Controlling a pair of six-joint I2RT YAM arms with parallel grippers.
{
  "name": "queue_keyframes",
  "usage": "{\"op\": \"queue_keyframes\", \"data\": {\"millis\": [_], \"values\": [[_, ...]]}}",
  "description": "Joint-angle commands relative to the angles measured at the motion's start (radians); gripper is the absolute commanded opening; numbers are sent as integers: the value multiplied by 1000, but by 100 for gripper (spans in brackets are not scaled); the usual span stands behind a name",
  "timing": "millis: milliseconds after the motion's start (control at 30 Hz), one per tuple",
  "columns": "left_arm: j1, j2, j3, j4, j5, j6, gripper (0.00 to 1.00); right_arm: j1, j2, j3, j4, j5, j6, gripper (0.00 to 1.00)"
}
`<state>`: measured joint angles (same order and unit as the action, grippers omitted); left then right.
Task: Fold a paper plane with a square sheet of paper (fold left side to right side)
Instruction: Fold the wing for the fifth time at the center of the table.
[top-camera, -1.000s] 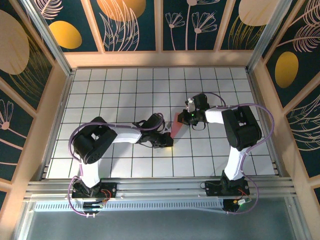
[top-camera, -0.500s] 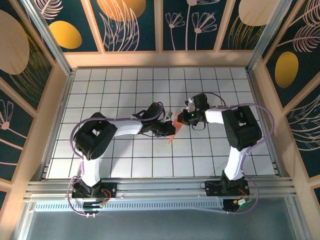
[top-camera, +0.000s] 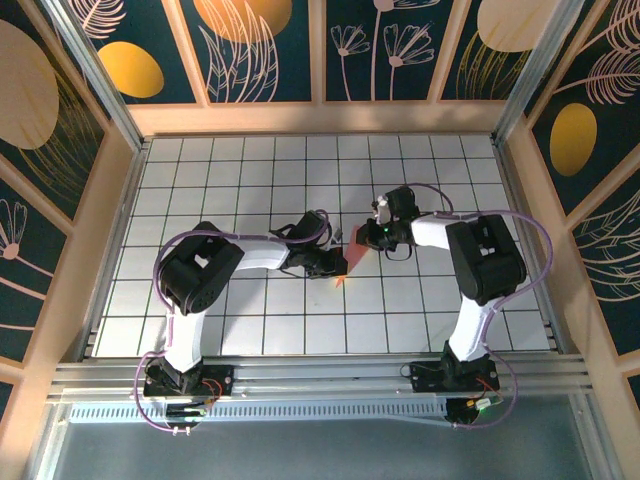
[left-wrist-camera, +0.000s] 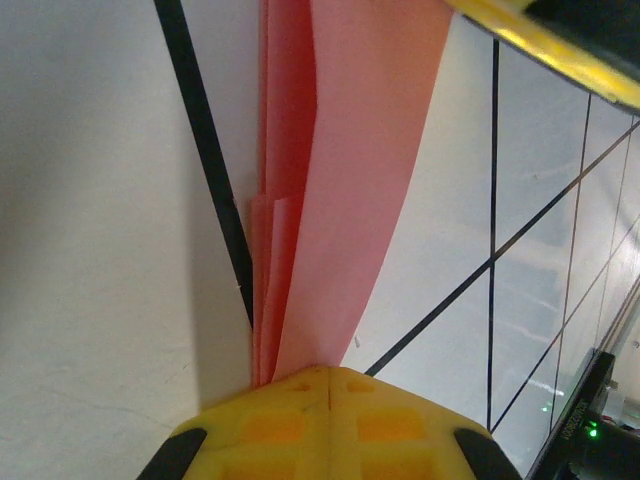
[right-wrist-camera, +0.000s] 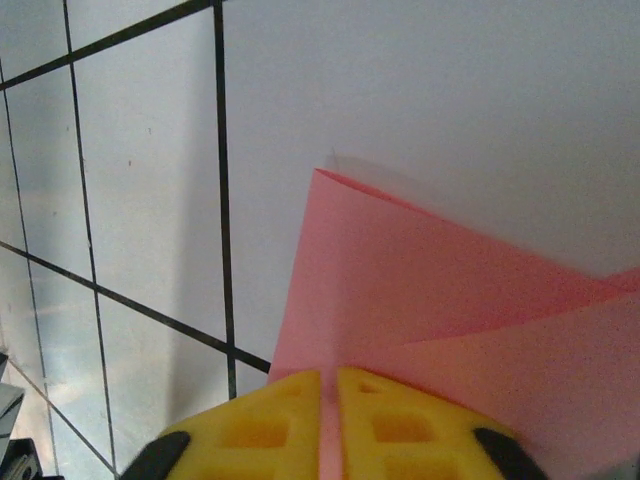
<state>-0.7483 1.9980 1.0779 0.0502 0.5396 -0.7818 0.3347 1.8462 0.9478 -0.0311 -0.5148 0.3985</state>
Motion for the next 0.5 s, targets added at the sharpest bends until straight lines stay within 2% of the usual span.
{"op": "queue_keyframes", "data": {"millis": [0,67,233,367,467], "values": [[-8,-13,-46,-10,-19,-12,0,-8,-93,10,-58,71,-3,20],[-8,-39,-54,28,-4,-26,2,-7,-138,-1,-81,92,-3,25],[-1,-169,-65,77,-72,-36,22,3,-277,-15,-198,219,21,41],[20,-303,-98,85,-196,-27,32,17,-342,23,-339,297,58,53],[37,-398,-151,85,-337,-27,39,42,-351,61,-407,325,113,57]]}}
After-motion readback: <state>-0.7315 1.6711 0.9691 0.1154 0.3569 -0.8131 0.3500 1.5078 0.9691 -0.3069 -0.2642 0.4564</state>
